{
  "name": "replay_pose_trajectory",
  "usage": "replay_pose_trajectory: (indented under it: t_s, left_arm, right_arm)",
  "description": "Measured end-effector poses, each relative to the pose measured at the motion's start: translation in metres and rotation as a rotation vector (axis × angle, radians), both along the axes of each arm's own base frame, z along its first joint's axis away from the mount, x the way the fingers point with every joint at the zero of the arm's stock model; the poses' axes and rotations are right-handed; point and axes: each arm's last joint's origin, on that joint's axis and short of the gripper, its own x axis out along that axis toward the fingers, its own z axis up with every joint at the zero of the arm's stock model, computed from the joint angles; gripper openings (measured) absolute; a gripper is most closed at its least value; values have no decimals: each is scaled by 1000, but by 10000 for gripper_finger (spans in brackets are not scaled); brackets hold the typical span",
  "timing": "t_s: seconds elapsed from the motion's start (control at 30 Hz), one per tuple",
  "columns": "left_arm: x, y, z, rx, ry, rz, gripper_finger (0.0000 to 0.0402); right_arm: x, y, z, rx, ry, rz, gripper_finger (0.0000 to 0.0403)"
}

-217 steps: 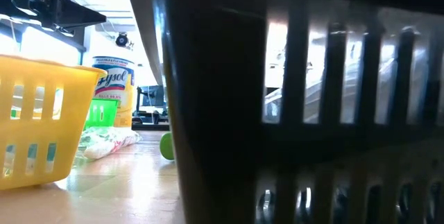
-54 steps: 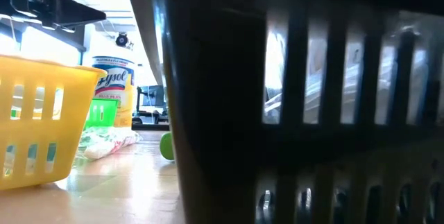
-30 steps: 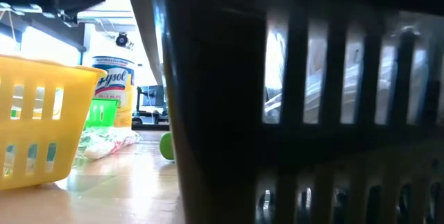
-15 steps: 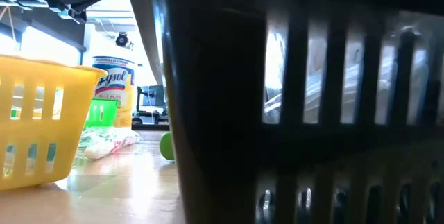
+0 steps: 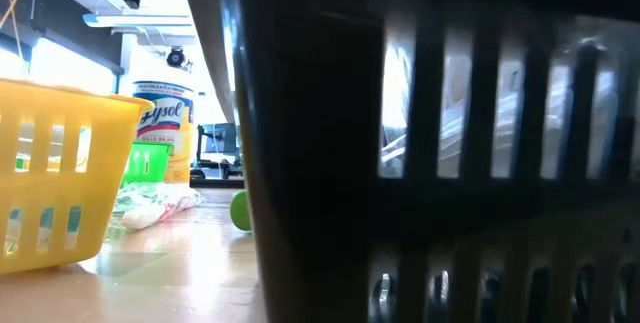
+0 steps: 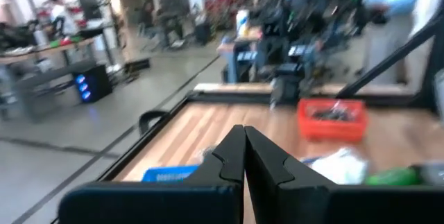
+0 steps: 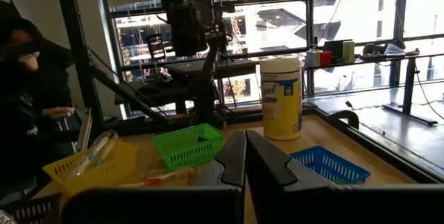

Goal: Pick & Place Travel size toiletries
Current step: Put the hair brush into the orange bin

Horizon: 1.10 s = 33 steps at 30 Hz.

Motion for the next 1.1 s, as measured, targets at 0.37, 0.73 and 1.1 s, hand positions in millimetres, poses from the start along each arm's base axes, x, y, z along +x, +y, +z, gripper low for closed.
replay_pose_trajectory:
  t_s: [0.37, 0.73, 1.1]
  left_arm:
    - [86, 20, 15, -51, 230, 80, 0]
    - [228, 79, 17, 56, 533, -127, 4]
    - [344, 110, -43, 157, 1023, -175, 173]
  right_arm:
    - [0, 0, 0, 1, 0, 0, 2]
    - [0, 0, 0, 1, 0, 0, 2]
    - [0, 0, 0, 1, 2, 0, 2]
